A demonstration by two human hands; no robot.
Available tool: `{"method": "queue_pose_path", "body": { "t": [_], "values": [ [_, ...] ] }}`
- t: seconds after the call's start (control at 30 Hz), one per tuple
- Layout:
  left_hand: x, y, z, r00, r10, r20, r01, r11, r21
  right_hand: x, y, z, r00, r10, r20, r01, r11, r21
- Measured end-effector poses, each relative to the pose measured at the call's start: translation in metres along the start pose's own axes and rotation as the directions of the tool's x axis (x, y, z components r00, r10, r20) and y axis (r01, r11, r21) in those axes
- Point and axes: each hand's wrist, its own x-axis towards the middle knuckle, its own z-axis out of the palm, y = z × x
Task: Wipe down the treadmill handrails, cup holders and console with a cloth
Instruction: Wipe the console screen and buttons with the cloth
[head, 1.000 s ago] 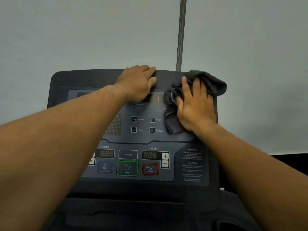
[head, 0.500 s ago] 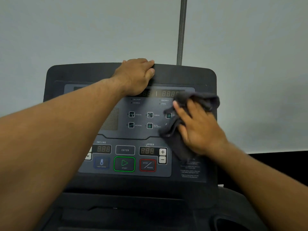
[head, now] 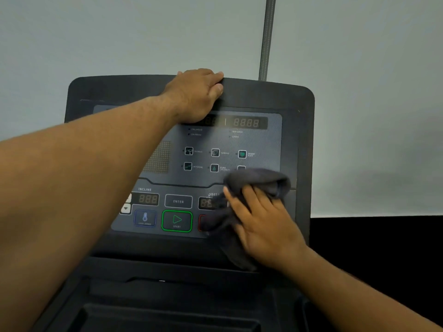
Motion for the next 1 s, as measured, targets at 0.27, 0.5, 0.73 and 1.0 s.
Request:
{"method": "queue_pose_path", "body": {
  "t": [0.27, 0.5, 0.73, 1.0],
  "values": [
    [0.003, -0.002, 0.002, 1.000, -0.006, 0.003, 0.006, 1.000, -0.018, 0.063, 0.096, -0.036, 0.980, 0.140, -0.144, -0.153, 0.984, -0.087],
    [0.002, -0.002, 0.002, 1.000, -0.001, -0.006, 0.001, 1.000, -0.015, 0.080, 0.012, -0.016, 0.928, 0.326, -0.183, -0.331, 0.944, 0.000],
    [-0.005, -0.013, -0.022, 0.995, -0.010, 0.100, 0.009, 1.000, 0.018, -0.011, 0.032, -0.004, 0.994, -0.107, 0.003, 0.107, 0.994, -0.038],
    [-0.033, -0.060, -0.040, 0.992, -0.088, 0.089, 0.084, 0.995, 0.046, 0.089, 0.052, -0.030, 0.947, 0.267, -0.178, -0.274, 0.962, -0.015]
  ]
}}
